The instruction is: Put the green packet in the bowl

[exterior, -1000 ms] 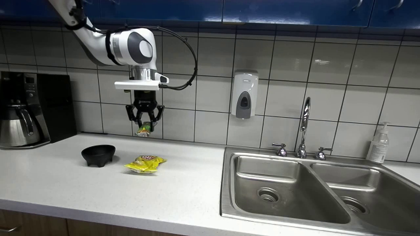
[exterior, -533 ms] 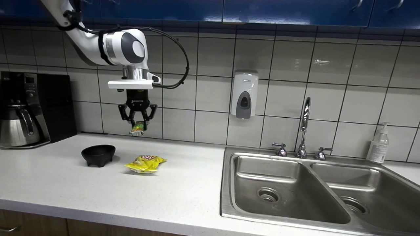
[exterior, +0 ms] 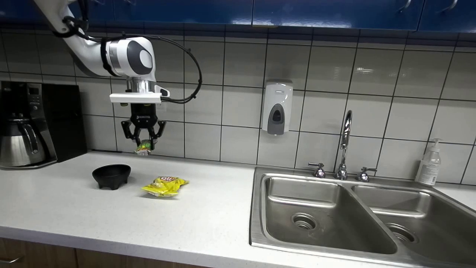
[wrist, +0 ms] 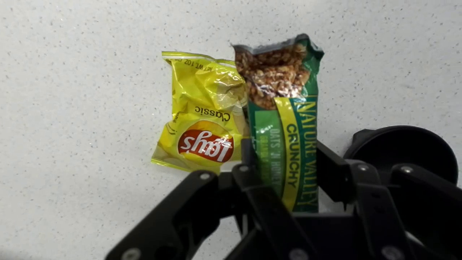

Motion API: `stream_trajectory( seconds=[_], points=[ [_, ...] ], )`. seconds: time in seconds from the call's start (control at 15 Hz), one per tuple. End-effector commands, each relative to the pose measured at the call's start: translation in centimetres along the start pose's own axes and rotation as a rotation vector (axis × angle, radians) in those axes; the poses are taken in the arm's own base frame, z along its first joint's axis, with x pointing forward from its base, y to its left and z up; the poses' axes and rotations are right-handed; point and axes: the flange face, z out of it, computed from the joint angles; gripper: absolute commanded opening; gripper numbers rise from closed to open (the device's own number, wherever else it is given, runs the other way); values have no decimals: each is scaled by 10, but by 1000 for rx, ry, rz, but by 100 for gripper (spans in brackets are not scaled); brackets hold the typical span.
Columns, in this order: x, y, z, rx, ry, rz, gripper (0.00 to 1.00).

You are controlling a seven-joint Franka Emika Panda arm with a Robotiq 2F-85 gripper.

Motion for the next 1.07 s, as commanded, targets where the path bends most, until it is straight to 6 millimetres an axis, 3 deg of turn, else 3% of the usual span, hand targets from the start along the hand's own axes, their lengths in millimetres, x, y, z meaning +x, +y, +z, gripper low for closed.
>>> stream_trajectory(
  seconds=[0.0,0.53,1.0],
  points=[
    [6,-17,-4,3,-20,8,16],
    [7,-55,19,26,-45,-48,16],
    [10,-90,24,5,-49,-117,16]
  ],
)
